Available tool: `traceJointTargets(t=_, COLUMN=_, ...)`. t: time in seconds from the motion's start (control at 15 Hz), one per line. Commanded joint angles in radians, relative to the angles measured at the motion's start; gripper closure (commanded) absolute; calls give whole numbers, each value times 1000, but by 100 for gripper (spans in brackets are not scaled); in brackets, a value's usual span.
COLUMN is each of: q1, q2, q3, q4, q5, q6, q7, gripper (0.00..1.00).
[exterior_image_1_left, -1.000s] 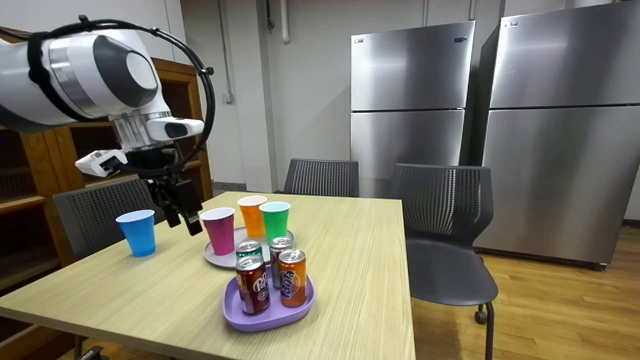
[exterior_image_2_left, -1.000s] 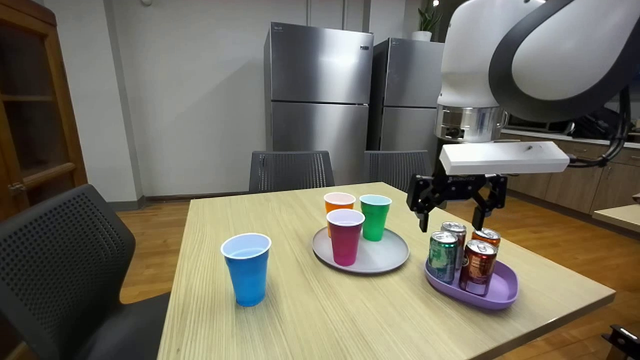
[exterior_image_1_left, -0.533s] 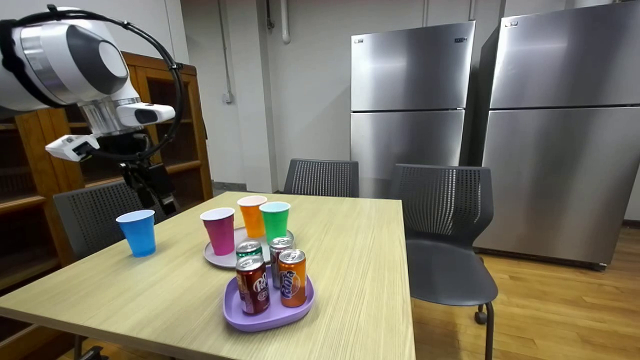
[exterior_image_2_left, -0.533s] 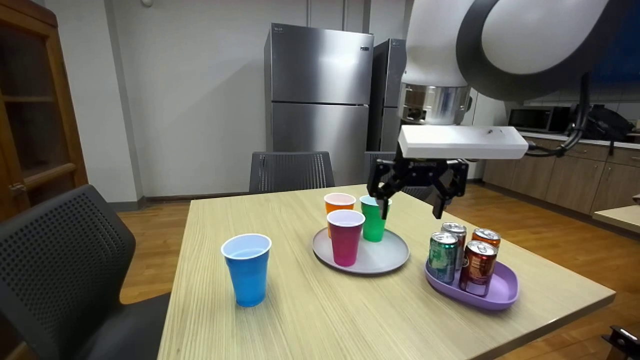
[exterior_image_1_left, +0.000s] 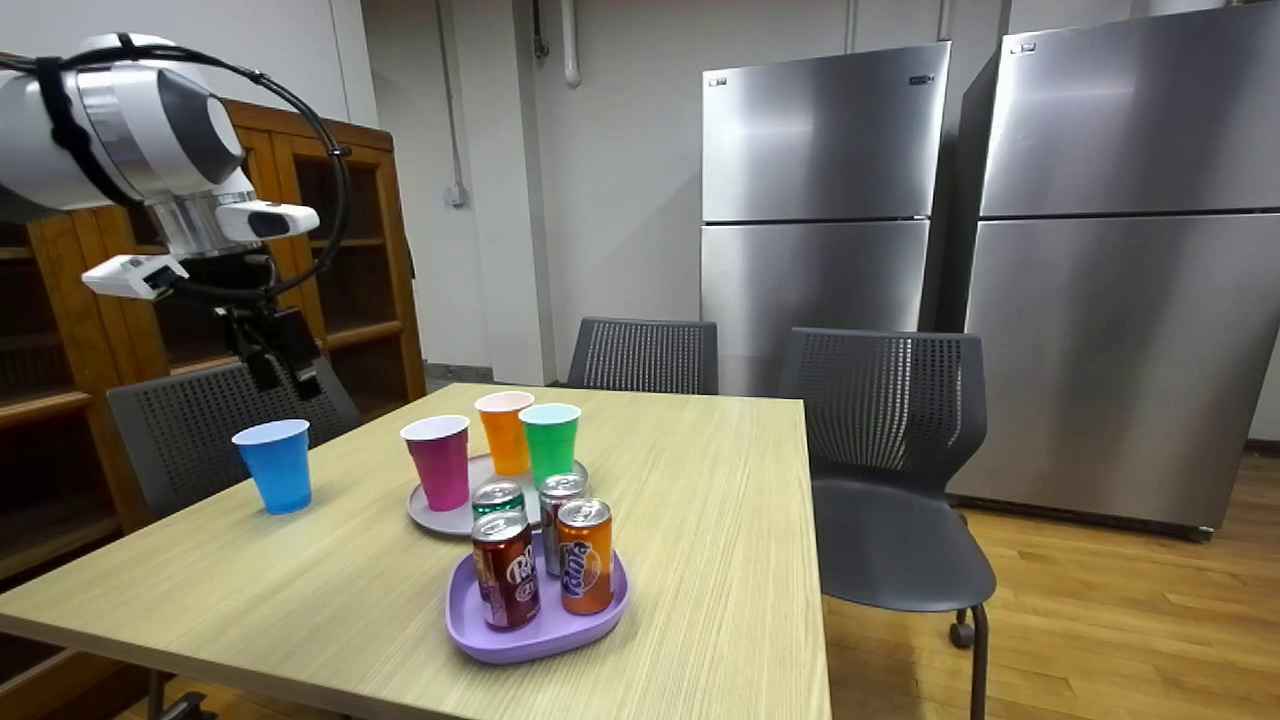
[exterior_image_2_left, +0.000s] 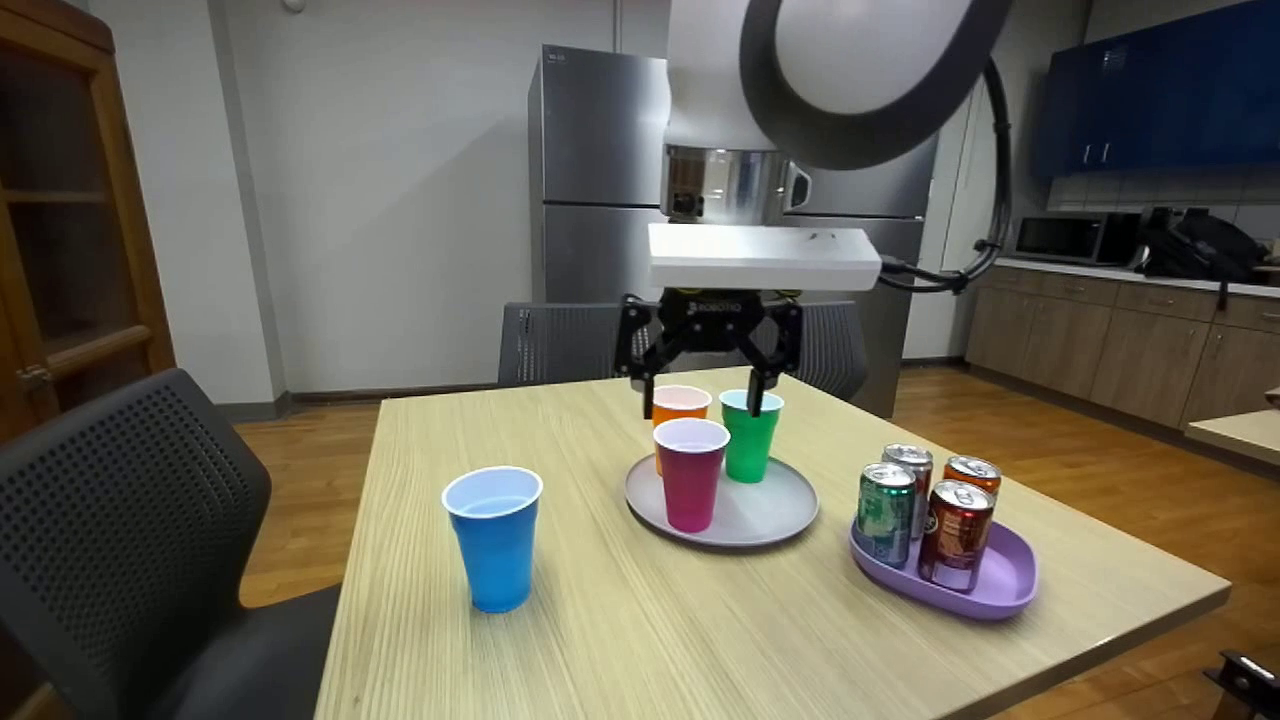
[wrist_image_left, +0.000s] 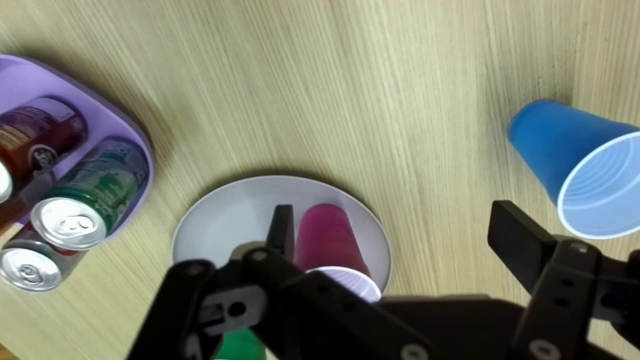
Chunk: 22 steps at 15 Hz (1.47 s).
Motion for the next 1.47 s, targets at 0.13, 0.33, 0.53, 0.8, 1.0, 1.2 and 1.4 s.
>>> traceJointTargets(t=0.13, q1=102, q2=230, q3=-53, q4=260, q5=-22, q6=-92, q7=4, gripper=0)
traceJointTargets(t=0.33, q1=157, q2=322, q3=-85, q4=371, q5=-5, q6=-116, q7=-34, gripper=0)
traceJointTargets(t=0.53, q1=200, q2=407, q3=-106, q4=473, q5=12, q6=-123, q7=-83, gripper=0)
traceJointTargets(t=0.8, q1=238, q2=489, q3=-132, q4=573, q5=33, q6=-144, q7=-135, gripper=0)
traceJointTargets(t=1.0, q1=252, q2=527, q3=-146, q4=615, q5=54, q6=-153, q7=-166, gripper=0)
traceJointTargets(t=1.2, q1=257, q2=551, q3=-158, q4=641, q5=75, q6=-165, q7=-197, gripper=0)
traceJointTargets(t=1.4, q1=261, q2=573, q3=-168, q4=663, q5=91, q6=-185, q7=-225, gripper=0)
